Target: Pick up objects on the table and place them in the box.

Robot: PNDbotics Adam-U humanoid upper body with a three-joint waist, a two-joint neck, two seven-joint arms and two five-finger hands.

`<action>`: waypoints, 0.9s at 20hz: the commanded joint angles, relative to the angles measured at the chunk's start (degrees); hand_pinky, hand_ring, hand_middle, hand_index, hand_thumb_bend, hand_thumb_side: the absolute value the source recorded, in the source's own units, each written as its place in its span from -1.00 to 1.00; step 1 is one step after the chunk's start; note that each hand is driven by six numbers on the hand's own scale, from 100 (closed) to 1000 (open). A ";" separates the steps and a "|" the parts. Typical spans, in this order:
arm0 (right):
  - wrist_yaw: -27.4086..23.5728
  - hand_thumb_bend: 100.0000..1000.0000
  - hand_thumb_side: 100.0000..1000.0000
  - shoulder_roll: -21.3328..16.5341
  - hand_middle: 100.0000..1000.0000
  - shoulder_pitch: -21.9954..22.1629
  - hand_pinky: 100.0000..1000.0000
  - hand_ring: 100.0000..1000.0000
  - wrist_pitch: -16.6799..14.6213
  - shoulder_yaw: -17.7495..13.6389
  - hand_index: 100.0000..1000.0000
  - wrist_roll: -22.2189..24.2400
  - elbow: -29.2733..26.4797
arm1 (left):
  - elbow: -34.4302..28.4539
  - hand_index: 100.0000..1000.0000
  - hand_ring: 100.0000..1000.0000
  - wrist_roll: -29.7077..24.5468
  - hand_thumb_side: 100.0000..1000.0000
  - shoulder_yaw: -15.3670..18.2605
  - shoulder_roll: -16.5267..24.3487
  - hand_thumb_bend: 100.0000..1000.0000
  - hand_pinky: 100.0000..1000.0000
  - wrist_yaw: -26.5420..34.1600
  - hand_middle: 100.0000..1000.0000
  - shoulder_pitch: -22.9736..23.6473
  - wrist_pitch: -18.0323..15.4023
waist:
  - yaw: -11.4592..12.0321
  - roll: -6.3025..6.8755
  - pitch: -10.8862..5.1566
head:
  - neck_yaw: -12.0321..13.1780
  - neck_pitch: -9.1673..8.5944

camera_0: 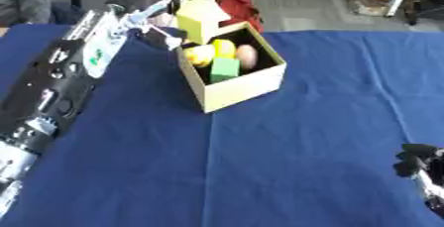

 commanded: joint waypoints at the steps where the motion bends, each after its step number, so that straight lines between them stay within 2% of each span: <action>1: 0.03 -1.00 -0.23 -0.32 0.18 -0.66 0.22 0.19 -0.09 0.05 0.47 0.34 -0.59 | 0.71 0.52 0.24 -1.07 -0.84 -0.91 -1.57 -0.75 0.47 -1.53 0.08 -1.76 -1.07 | -0.33 -0.48 -1.48 | 0.41 -0.04; 4: -0.04 -1.00 -0.22 -0.23 0.18 -0.65 0.22 0.19 -0.06 0.10 0.47 0.42 -0.54 | 2.31 0.70 0.32 -1.71 -0.82 -1.57 -3.04 -0.70 0.50 -2.82 0.24 -1.71 -2.09 | -0.68 -0.55 -1.44 | 0.53 -0.05; 7: -0.12 -1.00 -0.21 -0.23 0.19 -0.63 0.22 0.19 -0.05 0.07 0.47 0.41 -0.57 | 3.07 0.77 0.39 -2.06 -0.74 -1.70 -3.36 -0.67 0.53 -3.82 0.38 -1.44 -2.76 | -0.75 -0.50 -1.35 | 0.47 0.00; 10: -0.16 -1.00 -0.20 -0.28 0.19 -0.54 0.22 0.19 -0.02 0.00 0.47 0.38 -0.59 | 3.09 0.82 0.47 -1.73 -0.42 -1.34 -2.89 -0.68 0.57 -4.10 0.48 -1.06 -2.77 | -0.64 -0.43 -1.29 | 0.35 0.02; 11: -0.16 -1.00 -0.21 -0.30 0.19 -0.51 0.22 0.19 -0.02 -0.04 0.47 0.35 -0.60 | 2.94 0.85 0.52 -1.83 -0.19 -1.22 -2.55 -0.69 0.60 -3.93 0.54 -0.79 -2.83 | -0.59 -0.41 -1.30 | 0.27 0.02; 15: -0.01 -1.00 -0.21 -0.41 0.19 -0.41 0.22 0.19 -0.03 -0.28 0.47 0.17 -0.56 | 0.83 0.93 0.71 -3.45 0.27 -0.65 -0.37 -0.57 0.74 -2.48 0.75 0.49 -3.54 | -0.18 -0.29 -1.36 | -0.15 -0.09; 17: 0.06 -1.00 -0.20 -0.52 0.19 -0.35 0.22 0.19 -0.02 -0.32 0.47 0.13 -0.52 | -1.06 0.97 0.80 -5.14 0.37 -0.49 1.19 -0.41 0.79 -1.96 0.83 1.20 -4.05 | 0.14 -0.19 -1.39 | -0.36 -0.12; 18: 0.10 -1.00 -0.21 -0.56 0.19 -0.33 0.22 0.19 -0.02 -0.34 0.47 0.11 -0.50 | -2.03 0.97 0.80 -5.99 0.37 -0.44 1.92 -0.40 0.80 -2.09 0.84 1.49 -4.29 | 0.31 -0.14 -1.40 | -0.42 -0.14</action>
